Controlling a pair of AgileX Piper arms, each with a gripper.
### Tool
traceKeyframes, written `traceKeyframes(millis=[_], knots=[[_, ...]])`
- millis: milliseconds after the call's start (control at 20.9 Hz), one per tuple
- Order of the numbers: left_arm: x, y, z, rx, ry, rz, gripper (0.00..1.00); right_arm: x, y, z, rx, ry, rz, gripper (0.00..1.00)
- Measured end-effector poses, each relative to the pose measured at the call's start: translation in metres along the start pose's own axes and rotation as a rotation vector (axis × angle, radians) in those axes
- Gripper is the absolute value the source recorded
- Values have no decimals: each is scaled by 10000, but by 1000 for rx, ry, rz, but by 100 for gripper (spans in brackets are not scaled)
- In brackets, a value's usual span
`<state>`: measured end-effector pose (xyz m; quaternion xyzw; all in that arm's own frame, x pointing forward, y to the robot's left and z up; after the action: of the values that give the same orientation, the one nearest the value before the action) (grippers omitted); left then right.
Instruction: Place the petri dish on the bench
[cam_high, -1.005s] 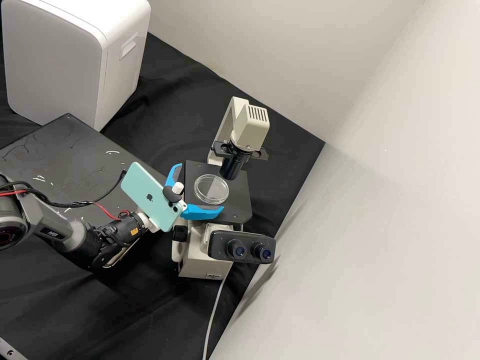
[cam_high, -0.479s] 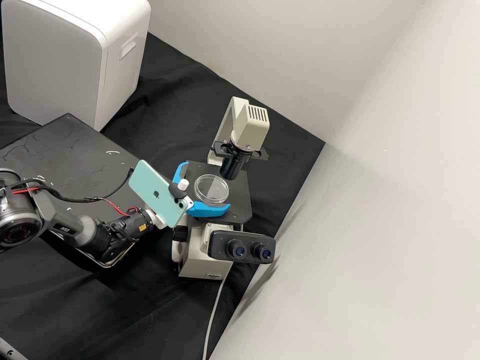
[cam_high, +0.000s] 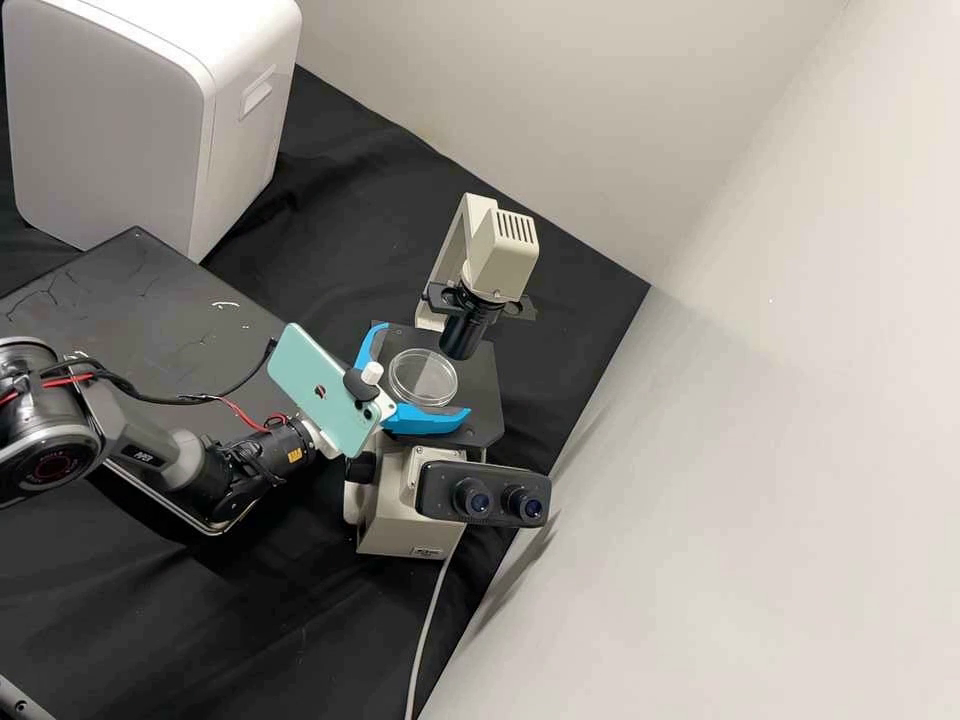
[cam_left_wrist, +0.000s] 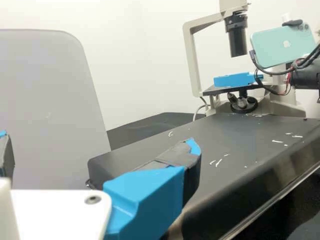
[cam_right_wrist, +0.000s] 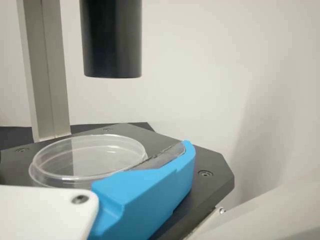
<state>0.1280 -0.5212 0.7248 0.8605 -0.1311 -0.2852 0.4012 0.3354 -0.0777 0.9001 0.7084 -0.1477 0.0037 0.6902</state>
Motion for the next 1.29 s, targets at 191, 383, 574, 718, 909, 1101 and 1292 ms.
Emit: traceKeyframes(millis=[191,383,574,718,909,1101,1292], knots=[[0,1,3,3,-6,1,100,10,-16,11,0,-3,-3,100],[2,2,-9,5,1,1,100,51,-20,1,9,-10,15,100],[2,2,-9,5,1,1,100,96,-70,2,-5,-17,17,100],[2,2,-9,5,1,1,100,107,-84,6,-12,-15,26,100],[2,2,-9,5,1,1,100,109,-96,-9,-6,-13,30,100],[2,2,-9,5,1,1,100,113,-122,-24,1,-15,33,100],[2,1,-6,5,-1,1,100,117,-137,-25,10,-12,45,100]])
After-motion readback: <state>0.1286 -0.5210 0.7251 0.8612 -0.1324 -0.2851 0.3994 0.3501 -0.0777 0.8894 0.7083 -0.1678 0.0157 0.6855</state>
